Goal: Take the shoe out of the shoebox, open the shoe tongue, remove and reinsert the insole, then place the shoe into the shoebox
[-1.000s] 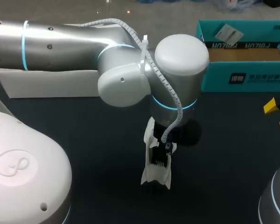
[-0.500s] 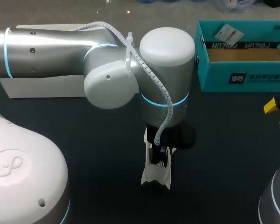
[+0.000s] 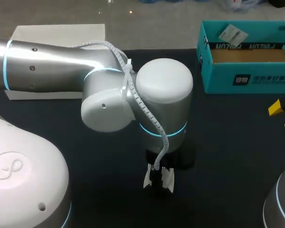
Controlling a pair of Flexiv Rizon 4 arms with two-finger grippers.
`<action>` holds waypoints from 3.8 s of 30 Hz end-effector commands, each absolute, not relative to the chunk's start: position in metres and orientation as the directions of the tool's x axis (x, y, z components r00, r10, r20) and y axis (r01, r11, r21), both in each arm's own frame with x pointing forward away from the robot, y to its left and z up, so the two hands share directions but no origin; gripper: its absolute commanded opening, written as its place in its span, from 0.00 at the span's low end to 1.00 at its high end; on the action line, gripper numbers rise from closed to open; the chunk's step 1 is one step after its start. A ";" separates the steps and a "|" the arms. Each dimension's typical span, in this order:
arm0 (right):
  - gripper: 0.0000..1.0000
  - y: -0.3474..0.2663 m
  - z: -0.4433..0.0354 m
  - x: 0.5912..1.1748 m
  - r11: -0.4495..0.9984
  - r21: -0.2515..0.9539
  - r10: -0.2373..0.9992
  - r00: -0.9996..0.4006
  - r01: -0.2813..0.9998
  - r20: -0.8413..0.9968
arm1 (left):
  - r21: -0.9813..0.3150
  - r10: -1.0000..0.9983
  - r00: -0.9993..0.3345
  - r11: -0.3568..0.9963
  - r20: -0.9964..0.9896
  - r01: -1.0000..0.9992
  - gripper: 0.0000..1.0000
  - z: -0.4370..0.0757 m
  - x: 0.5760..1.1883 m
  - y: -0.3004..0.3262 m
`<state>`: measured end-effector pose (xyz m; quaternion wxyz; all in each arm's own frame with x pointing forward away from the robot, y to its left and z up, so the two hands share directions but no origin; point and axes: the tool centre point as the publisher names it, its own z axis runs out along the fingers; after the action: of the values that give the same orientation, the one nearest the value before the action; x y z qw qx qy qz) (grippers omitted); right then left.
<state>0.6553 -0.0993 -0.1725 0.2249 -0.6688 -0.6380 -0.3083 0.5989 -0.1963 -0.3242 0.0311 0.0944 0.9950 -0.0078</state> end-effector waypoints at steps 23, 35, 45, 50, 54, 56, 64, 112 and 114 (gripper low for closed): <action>1.00 -0.099 -0.173 0.654 -0.087 0.095 0.715 -0.004 0.992 0.699 | -0.009 0.153 -0.987 0.988 -0.040 0.153 1.00 -0.396 0.605 -0.198; 1.00 -0.099 -0.173 0.654 -0.087 0.095 0.715 -0.004 0.992 0.699 | -0.010 0.135 -0.990 0.991 -0.031 0.135 0.00 -0.403 0.604 -0.196; 1.00 -0.099 -0.173 0.654 -0.087 0.095 0.715 -0.004 0.992 0.699 | -0.010 0.119 -0.993 0.993 -0.015 0.119 0.00 -0.395 0.600 -0.196; 1.00 -0.099 -0.173 0.654 -0.087 0.095 0.715 -0.004 0.992 0.699 | -0.013 0.080 -0.997 0.997 -0.008 0.081 0.00 -0.373 0.596 -0.196; 1.00 -0.099 -0.173 0.654 -0.087 0.095 0.715 -0.004 0.992 0.699 | -0.005 0.041 -0.999 0.999 0.031 0.041 0.00 -0.347 0.598 -0.194; 1.00 -0.099 -0.173 0.654 -0.087 0.095 0.715 -0.004 0.992 0.699 | -0.002 0.019 -0.998 1.000 0.054 0.019 0.00 -0.333 0.599 -0.192; 1.00 -0.099 -0.173 0.654 -0.087 0.095 0.715 -0.004 0.992 0.699 | 0.003 0.036 -0.999 0.999 0.012 0.036 0.00 -0.271 0.606 -0.187; 1.00 -0.099 -0.173 0.654 -0.087 0.095 0.715 -0.004 0.992 0.699 | -0.011 0.040 -0.993 0.999 -0.112 0.041 0.00 -0.169 0.613 -0.189; 1.00 -0.099 -0.173 0.654 -0.087 0.095 0.715 -0.004 0.992 0.699 | -0.011 0.040 -0.993 0.999 -0.112 0.041 0.00 -0.169 0.613 -0.189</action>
<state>0.6553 -0.0993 -0.1725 0.2249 -0.6687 -0.6381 -0.3083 0.6132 -0.1908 -0.1703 0.0552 0.0204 0.9983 -0.0052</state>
